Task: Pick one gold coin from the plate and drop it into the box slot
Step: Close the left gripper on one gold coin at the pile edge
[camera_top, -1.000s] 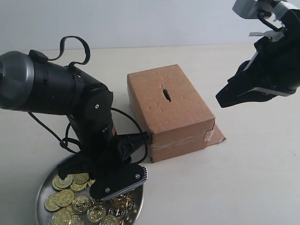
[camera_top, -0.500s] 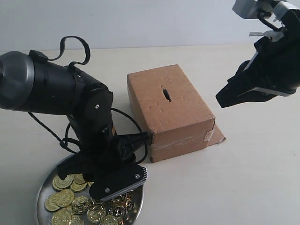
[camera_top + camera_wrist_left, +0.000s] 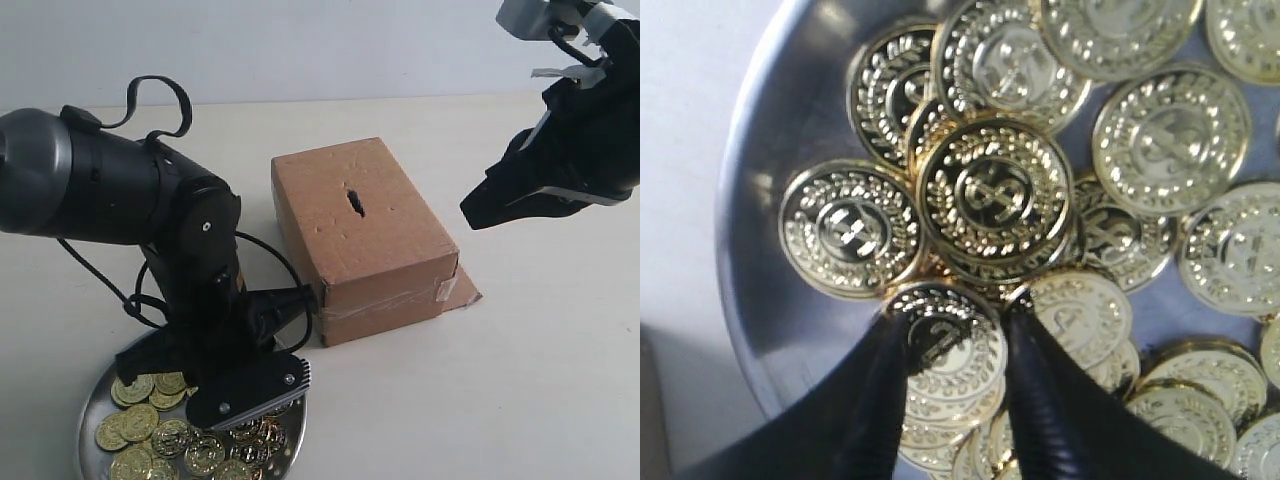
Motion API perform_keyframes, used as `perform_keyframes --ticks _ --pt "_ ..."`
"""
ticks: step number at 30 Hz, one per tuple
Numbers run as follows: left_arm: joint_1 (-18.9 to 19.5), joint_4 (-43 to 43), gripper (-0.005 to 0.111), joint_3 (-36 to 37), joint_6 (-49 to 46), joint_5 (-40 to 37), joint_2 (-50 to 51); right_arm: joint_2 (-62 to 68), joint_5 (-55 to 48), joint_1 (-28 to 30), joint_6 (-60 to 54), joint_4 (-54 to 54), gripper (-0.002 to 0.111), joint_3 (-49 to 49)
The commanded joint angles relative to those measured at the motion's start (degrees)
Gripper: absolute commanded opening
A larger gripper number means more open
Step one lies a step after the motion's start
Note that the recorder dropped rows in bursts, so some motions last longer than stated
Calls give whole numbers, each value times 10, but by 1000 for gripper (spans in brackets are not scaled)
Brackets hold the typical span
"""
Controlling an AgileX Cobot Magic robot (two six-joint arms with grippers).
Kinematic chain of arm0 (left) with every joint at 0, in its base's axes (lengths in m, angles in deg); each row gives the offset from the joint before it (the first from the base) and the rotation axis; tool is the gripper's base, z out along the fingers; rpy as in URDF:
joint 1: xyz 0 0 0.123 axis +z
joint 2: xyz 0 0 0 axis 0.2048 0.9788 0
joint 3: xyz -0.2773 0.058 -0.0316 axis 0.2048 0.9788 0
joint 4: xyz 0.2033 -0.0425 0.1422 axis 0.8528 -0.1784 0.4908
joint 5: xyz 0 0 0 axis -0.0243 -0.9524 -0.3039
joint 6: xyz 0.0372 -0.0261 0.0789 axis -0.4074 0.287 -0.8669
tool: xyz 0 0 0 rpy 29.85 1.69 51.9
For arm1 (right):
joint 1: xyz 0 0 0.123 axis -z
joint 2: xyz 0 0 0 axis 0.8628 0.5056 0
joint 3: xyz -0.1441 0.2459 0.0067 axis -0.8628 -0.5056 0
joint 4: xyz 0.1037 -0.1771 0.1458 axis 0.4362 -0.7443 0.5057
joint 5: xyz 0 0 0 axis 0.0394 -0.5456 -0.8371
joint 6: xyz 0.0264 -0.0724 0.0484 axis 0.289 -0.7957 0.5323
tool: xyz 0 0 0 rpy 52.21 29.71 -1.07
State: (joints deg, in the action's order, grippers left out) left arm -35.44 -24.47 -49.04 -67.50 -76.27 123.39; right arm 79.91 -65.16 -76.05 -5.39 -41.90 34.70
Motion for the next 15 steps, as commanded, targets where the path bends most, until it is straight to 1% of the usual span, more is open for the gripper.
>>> perform_keyframes --ticks 1,6,7,9,10,12,14,15 --pt "-3 3 32 0 0 -13 -15 -1 3 -2 -5 5 0 -1" --pt "-3 3 34 0 9 -16 -21 -1 3 -2 -5 5 0 -1" --pt "-3 3 39 0 9 -16 -21 -1 3 -2 -5 5 0 -1" --pt "-3 3 55 0 9 -9 -19 -1 3 -2 -5 5 0 -1" --pt "-3 3 57 0 9 -2 -19 -1 3 -2 -5 5 0 -1" --pt "-3 3 54 0 9 3 -19 -1 3 -2 -5 5 0 -1" --pt "-3 3 46 0 9 3 -15 -1 4 -2 -5 5 0 -1" --pt "-3 3 46 0 7 3 -14 -1 4 -2 -5 5 0 -1"
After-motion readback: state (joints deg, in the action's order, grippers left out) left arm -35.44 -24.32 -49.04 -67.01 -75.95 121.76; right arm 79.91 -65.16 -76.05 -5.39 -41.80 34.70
